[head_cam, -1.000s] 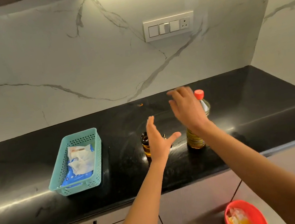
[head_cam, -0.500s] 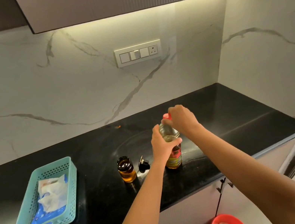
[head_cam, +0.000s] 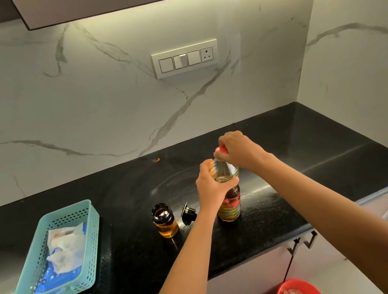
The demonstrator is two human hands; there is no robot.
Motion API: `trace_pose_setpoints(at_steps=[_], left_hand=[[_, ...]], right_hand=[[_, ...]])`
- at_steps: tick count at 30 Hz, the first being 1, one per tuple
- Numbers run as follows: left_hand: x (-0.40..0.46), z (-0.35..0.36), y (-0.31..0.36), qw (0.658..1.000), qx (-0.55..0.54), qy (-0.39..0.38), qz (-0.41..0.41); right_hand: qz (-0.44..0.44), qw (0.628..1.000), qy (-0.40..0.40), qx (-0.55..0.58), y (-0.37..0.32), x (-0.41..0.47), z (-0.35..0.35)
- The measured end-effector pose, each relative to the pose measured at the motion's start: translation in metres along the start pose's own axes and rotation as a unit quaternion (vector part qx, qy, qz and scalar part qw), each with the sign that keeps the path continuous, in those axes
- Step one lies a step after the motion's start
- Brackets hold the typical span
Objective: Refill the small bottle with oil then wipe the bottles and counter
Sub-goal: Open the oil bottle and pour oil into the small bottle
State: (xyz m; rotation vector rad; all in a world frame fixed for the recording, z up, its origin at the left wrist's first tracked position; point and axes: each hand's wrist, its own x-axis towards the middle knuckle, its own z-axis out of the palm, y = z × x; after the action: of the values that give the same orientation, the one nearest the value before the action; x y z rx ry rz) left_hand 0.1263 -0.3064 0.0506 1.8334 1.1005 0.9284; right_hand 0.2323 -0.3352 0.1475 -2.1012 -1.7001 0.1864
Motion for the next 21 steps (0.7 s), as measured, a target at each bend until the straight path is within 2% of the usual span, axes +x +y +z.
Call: trace_pose_setpoints(at_steps=[8, 13, 15, 19, 21], left_hand=[[0.002, -0.006, -0.001, 1.000, -0.013, -0.023, 0.001], [0.001, -0.005, -0.002, 1.000, -0.016, -0.027, 0.001], [0.001, -0.005, -0.003, 0.999, -0.016, -0.028, -0.001], [-0.001, -0.006, -0.002, 0.999, -0.023, -0.033, -0.002], [-0.001, -0.006, -0.002, 0.999, -0.031, -0.030, 0.000]], right_hand=[[-0.069, 0.993, -0.092, -0.031, -0.001, 0.005, -0.014], [-0.028, 0.999, -0.018, -0.039, -0.011, 0.011, -0.018], [-0.022, 0.996, -0.049, -0.072, -0.013, 0.013, -0.017], [-0.102, 0.986, -0.125, -0.042, -0.011, 0.010, -0.025], [-0.118, 0.984, -0.129, -0.026, -0.011, 0.008, -0.028]])
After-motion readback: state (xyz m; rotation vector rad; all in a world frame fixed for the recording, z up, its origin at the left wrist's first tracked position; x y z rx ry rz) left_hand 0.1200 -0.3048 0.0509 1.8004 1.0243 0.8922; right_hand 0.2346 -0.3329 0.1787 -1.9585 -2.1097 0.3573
